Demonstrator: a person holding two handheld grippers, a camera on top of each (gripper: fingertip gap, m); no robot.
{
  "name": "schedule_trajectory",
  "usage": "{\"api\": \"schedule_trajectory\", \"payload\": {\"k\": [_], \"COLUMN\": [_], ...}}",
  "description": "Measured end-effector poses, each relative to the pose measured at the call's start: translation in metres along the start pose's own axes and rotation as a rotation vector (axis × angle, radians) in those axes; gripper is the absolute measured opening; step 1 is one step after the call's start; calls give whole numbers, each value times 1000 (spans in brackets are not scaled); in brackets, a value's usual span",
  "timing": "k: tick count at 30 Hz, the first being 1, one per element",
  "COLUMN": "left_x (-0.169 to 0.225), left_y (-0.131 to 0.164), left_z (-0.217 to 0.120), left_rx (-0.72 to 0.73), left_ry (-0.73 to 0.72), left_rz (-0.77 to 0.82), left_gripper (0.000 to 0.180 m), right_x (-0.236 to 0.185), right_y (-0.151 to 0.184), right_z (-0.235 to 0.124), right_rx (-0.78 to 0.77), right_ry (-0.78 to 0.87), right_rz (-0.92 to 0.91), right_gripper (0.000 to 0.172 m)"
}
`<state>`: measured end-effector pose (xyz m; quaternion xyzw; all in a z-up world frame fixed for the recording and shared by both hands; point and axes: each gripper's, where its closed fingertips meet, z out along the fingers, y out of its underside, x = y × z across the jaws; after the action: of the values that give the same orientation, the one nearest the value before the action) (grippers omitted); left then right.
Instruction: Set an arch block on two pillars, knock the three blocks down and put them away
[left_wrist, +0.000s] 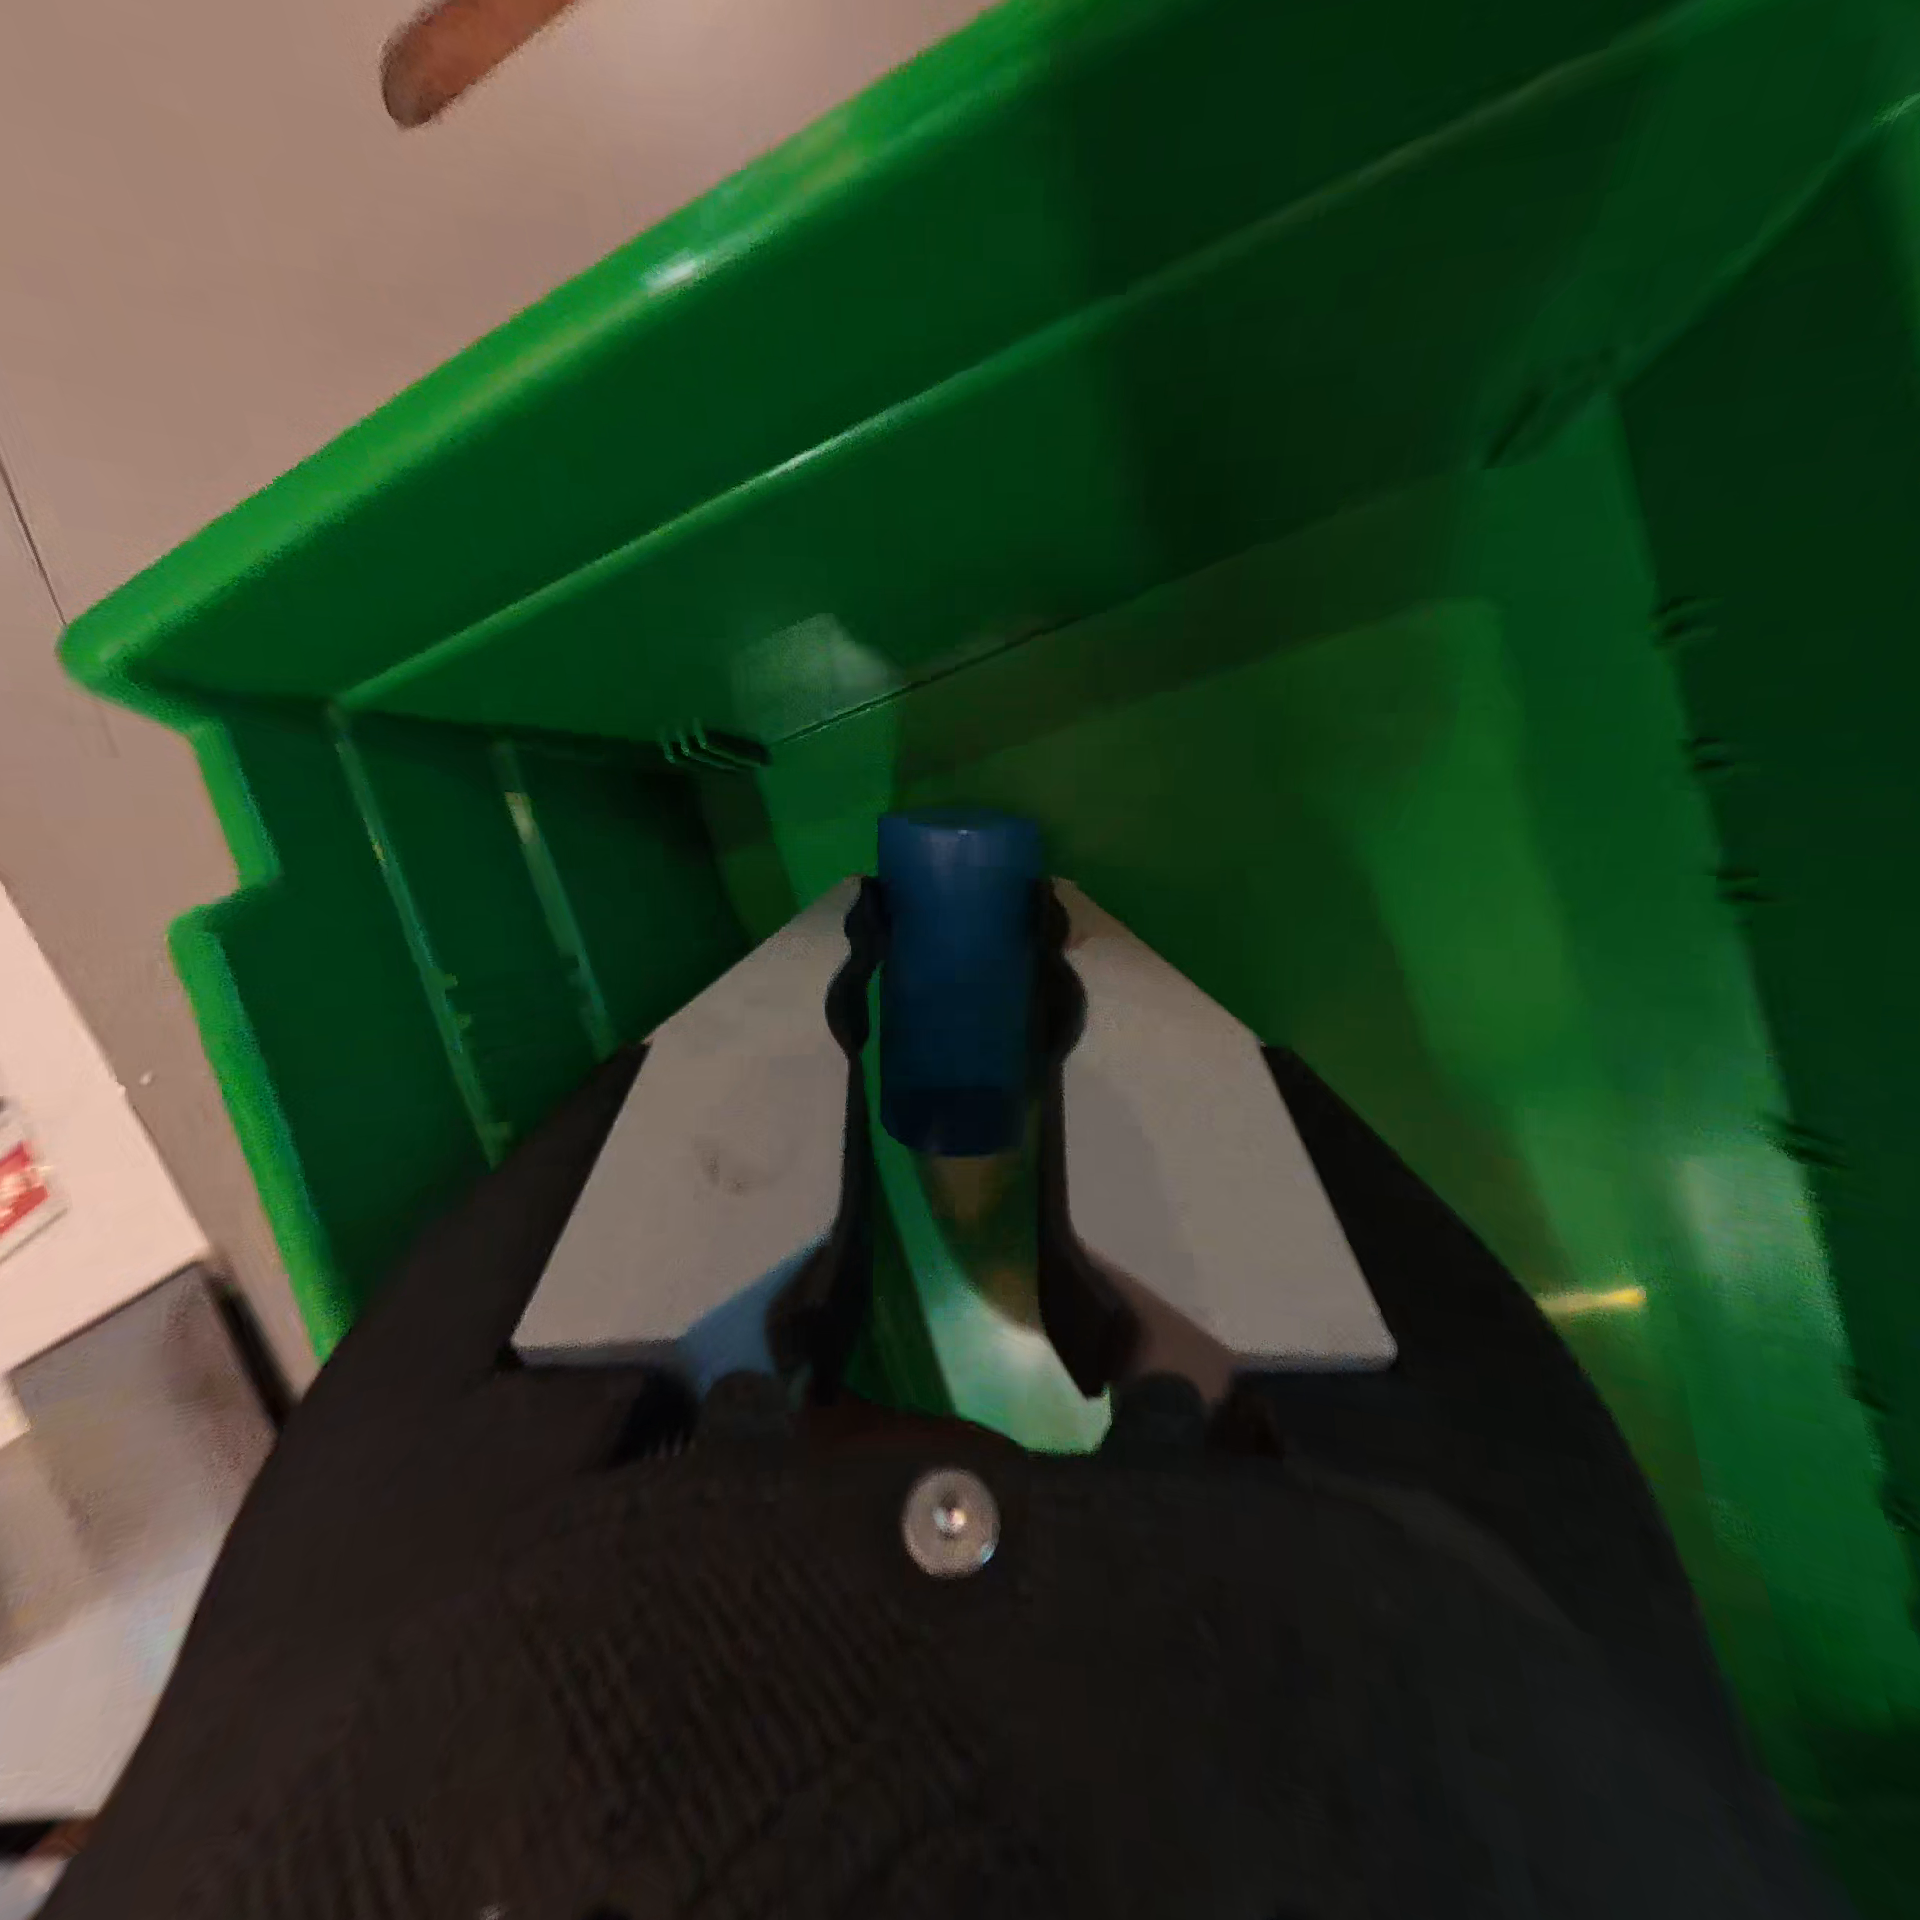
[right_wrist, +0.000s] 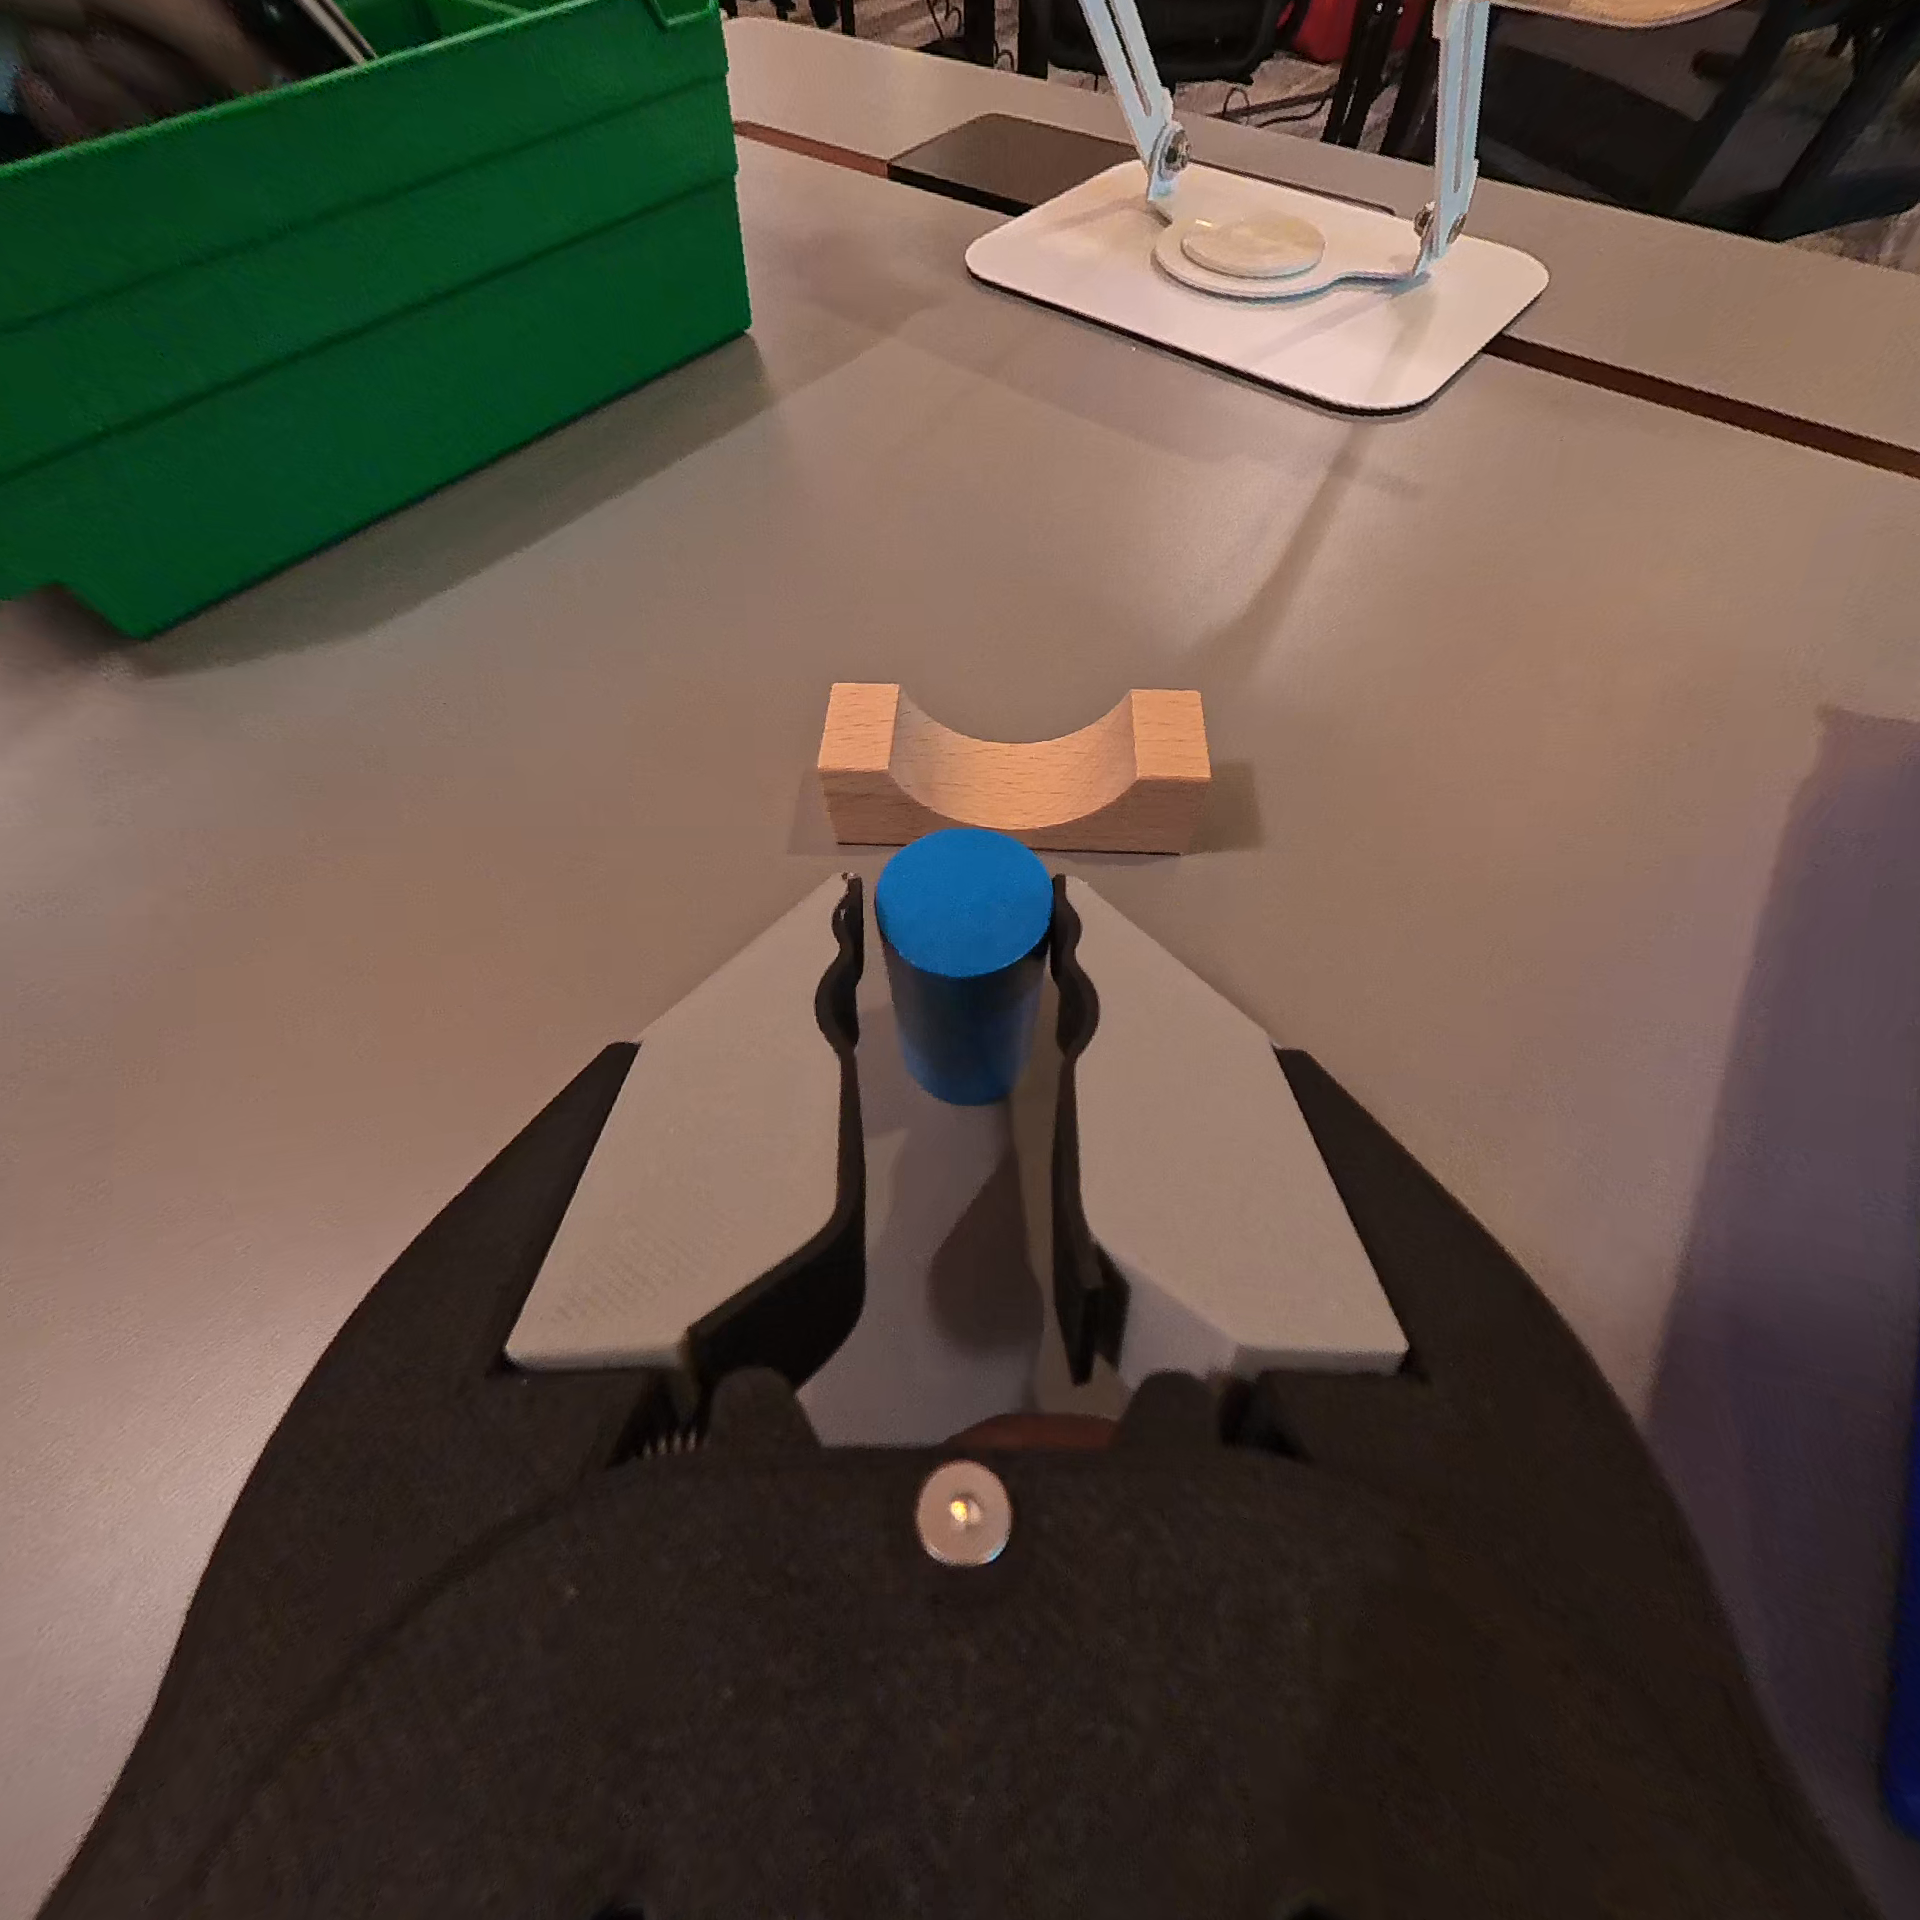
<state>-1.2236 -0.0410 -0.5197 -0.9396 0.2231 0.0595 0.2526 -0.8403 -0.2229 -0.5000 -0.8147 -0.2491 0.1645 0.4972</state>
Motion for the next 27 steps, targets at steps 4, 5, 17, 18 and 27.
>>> {"api": "schedule_trajectory", "payload": {"k": [4, 5, 17, 18, 27], "left_x": [20, 28, 223, 244, 366], "left_y": [-10, -13, -21, -19, -8], "left_z": [-41, -55, -275, -277, -192], "left_rx": [221, 290, 1020, 1055, 1105], "left_ry": [92, 131, 707, 707, 726], "left_rz": [-69, -89, 74, 110, 321], "left_gripper": [29, 29, 28, 28, 28], "right_x": [1, 1, -2, -2, -19], "right_y": [-2, -3, -12, -15, -45], "right_z": [-4, -5, -12, -14, -47], "right_rx": [25, 30, 91, 108, 264], "right_ry": [-10, -13, -37, -41, -145], "right_rz": [16, 20, 24, 31, 51], "right_gripper": [33, 34, 41, 42, 42]}}
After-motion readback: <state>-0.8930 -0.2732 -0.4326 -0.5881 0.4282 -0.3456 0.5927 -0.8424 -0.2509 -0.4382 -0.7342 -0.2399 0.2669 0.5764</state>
